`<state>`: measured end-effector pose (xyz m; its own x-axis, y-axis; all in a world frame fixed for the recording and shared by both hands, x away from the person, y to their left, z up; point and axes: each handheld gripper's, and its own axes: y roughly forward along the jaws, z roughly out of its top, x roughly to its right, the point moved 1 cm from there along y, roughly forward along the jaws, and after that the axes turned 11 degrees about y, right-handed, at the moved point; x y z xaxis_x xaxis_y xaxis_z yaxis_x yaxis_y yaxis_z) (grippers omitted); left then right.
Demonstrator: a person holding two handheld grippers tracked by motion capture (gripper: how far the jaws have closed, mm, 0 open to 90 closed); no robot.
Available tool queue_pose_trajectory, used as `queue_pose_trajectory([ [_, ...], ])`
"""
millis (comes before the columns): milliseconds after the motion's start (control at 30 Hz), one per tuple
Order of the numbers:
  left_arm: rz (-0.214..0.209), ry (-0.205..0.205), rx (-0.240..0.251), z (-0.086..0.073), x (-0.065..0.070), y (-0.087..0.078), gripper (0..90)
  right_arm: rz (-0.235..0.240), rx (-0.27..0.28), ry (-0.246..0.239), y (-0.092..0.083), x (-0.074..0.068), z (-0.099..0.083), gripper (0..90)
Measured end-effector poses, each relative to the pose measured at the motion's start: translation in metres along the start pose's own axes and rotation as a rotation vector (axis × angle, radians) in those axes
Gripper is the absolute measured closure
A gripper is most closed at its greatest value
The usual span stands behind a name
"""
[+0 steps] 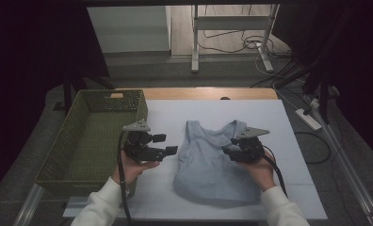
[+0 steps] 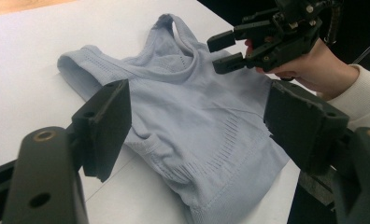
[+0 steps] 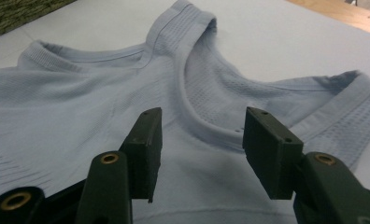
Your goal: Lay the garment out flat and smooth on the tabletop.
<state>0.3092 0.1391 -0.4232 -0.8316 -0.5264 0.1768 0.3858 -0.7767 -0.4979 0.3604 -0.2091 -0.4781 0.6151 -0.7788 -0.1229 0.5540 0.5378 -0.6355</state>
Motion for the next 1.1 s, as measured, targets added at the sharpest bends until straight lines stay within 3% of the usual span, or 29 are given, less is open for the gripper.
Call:
queue_pose_trajectory([
  [733,-0.002,0.004,-0.001,0.0,0.001,0.0,24.2,0.039,-0.06,-0.053,-0.007,-0.022,-0.022,44.1],
  [1100,-0.002,0.003,-0.004,0.0,0.001,0.001,24.2,0.046,-0.072,-0.048,-0.01,-0.025,-0.027,43.0],
])
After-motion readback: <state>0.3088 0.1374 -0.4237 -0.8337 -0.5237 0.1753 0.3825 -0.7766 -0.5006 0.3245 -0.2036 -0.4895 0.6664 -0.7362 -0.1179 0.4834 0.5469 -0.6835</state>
